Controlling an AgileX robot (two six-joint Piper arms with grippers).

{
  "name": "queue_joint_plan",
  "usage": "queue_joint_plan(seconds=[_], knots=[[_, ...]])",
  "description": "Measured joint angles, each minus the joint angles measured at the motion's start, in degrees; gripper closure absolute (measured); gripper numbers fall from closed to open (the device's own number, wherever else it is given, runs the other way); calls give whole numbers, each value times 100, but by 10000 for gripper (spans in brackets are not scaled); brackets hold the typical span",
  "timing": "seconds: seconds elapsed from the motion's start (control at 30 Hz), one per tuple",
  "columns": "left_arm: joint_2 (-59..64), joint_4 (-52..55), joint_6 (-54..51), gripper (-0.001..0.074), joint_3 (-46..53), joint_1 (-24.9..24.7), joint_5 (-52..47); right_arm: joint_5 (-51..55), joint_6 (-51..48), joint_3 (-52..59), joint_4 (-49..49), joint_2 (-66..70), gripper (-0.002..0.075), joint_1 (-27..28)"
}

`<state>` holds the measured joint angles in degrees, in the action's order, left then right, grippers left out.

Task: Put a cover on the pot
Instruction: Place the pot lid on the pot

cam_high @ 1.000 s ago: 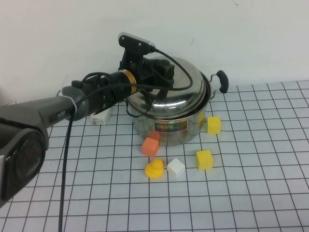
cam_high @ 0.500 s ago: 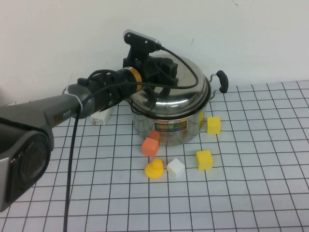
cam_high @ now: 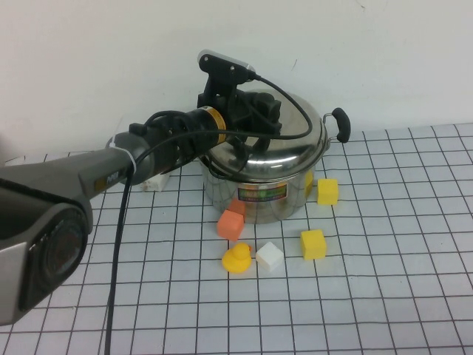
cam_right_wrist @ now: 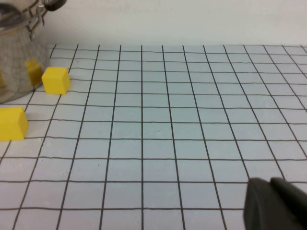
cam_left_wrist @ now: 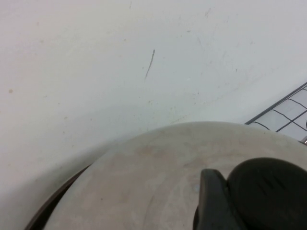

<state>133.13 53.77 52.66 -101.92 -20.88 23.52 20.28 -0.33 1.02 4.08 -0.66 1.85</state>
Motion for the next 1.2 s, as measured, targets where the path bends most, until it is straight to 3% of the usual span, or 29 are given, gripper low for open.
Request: queue_joint_plan(seconds=[0.6,1.2], knots=[[0,0,17,405,-32,0,-320,0,0,0,0,0,717,0],[-47,734,865,405,-73,-21,-554,0,0,0,0,0,717,0]])
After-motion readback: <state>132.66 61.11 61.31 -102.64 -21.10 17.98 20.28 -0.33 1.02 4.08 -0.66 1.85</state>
